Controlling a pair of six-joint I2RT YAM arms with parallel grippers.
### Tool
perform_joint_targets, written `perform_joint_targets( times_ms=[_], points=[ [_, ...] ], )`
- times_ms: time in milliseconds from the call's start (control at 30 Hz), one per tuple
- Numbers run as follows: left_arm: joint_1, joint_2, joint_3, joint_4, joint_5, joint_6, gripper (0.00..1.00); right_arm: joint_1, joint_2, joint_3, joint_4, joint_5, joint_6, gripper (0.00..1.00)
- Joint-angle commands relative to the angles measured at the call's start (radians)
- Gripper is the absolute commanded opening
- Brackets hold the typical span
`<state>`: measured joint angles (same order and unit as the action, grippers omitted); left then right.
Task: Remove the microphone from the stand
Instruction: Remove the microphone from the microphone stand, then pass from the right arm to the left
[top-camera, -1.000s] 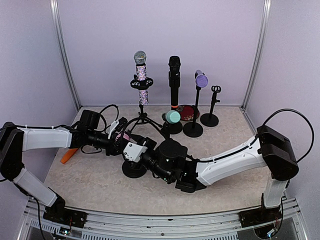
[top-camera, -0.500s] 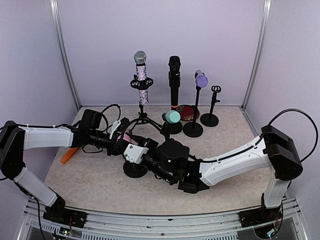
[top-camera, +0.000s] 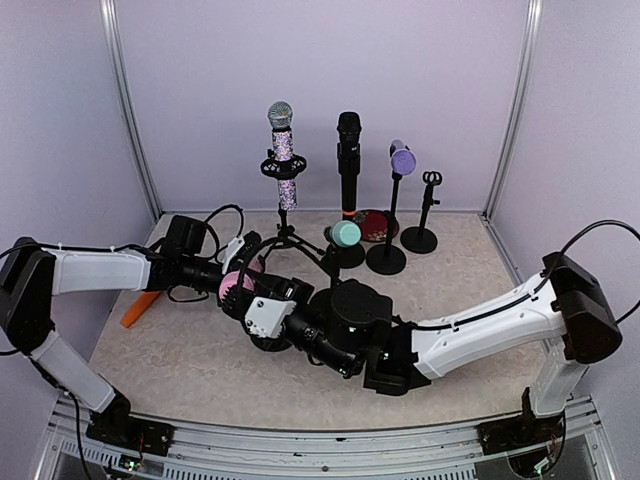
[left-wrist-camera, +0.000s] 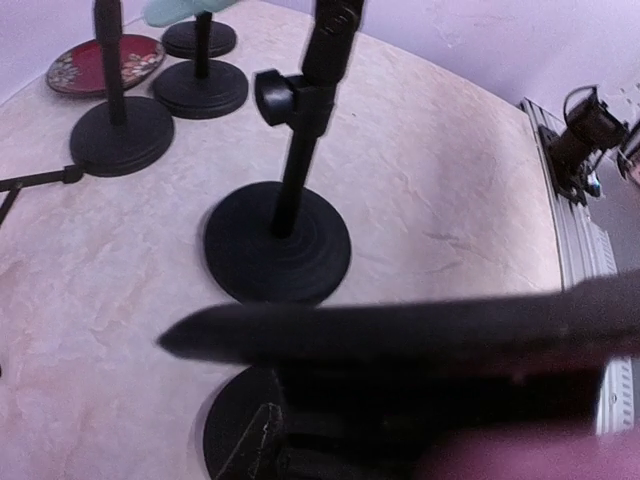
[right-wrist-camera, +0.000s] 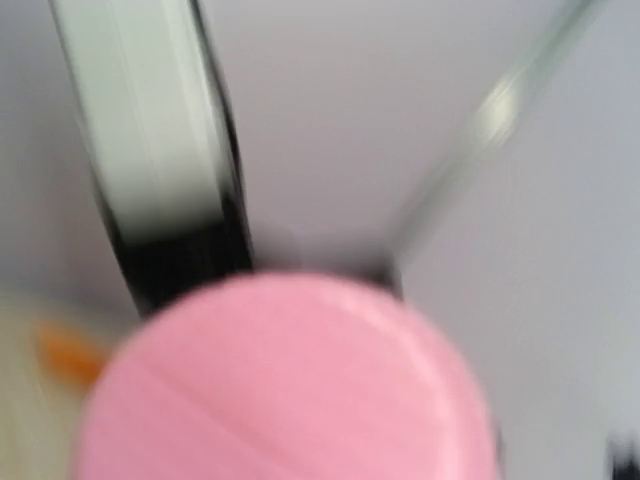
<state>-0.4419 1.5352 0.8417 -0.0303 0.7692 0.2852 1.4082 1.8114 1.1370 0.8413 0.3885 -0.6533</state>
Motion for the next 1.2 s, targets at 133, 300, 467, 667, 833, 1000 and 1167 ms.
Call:
perform_joint_targets(
  times_ms=[133, 300, 467, 667, 833, 1000, 1167],
  points=[
    [0.04, 0.086, 0.028, -0.078, -0.329, -0.05, 0.0, 0.147, -0.17, 0.059, 0.262, -0.21, 0.015, 0.0],
    [0.036, 0.021, 0.055, -0.14, -0.242, -0.035, 0.64, 0.141, -0.164, 0.055, 0.214, -0.144, 0.037, 0.0],
    [0.075, -0.101, 0.074, -0.285, -0.197, 0.086, 0.99, 0.107, -0.164, 0.067, 0.098, -0.106, 0.151, 0.0],
    [0.256, -0.229, 0.099, -0.538, -0.167, 0.328, 0.99, 0.026, -0.163, 0.085, -0.048, -0.181, 0.382, 0.0],
    [0.389, -0.321, 0.144, -0.803, -0.044, 0.633, 0.99, -0.033, -0.101, 0.15, -0.148, -0.232, 0.526, 0.0],
    [0.37, -0.41, 0.181, -0.948, 0.043, 0.756, 0.99, -0.1, 0.006, 0.23, -0.164, -0.352, 0.664, 0.0],
    [0.253, -0.429, 0.216, -0.937, 0.026, 0.681, 0.89, -0.156, 0.119, 0.337, -0.153, -0.489, 0.825, 0.0]
  ],
)
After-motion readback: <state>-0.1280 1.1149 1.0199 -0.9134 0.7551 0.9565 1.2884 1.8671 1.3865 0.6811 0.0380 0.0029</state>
